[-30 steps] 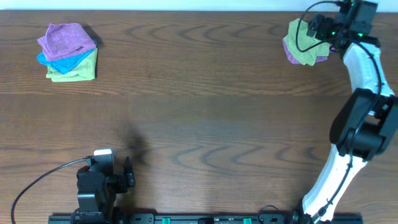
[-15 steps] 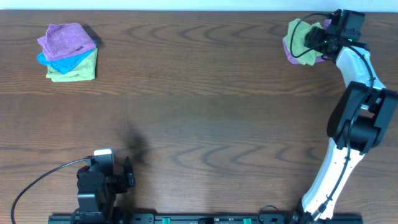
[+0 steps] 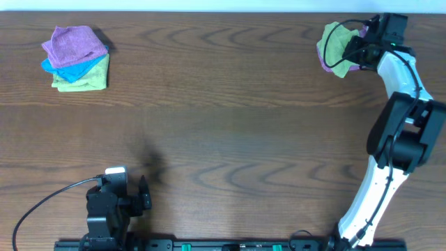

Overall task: Fold the cloth
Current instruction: 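Grasp the green cloth with the right gripper and lift it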

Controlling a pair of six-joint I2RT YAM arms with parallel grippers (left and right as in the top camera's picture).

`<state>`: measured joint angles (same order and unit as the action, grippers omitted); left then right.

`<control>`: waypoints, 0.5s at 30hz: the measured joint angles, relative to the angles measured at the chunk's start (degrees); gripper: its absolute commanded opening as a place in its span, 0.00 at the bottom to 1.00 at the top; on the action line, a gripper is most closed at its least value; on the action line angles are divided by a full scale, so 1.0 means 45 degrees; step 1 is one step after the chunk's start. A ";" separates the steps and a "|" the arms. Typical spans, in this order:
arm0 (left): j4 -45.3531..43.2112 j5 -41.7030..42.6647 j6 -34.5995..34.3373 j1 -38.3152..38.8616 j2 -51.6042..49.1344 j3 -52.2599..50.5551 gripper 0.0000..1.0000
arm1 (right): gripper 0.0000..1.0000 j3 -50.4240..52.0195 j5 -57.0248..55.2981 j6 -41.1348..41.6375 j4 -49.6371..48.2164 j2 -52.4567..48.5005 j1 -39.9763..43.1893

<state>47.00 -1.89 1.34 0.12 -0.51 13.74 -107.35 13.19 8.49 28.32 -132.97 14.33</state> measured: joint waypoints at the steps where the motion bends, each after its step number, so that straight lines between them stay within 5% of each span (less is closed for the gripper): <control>1: 0.0000 0.0000 0.0000 0.0000 0.0005 0.0000 0.95 | 0.01 0.0000 0.0010 -0.0087 0.0267 0.0253 -0.0053; 15: 0.0000 0.0000 0.0000 0.0000 0.0000 0.0000 0.95 | 0.01 -0.0170 0.0102 -0.1030 0.7587 0.5348 -0.2254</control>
<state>47.00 -1.89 1.34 0.12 -0.51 13.74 -108.12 13.65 3.86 62.46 -108.90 4.19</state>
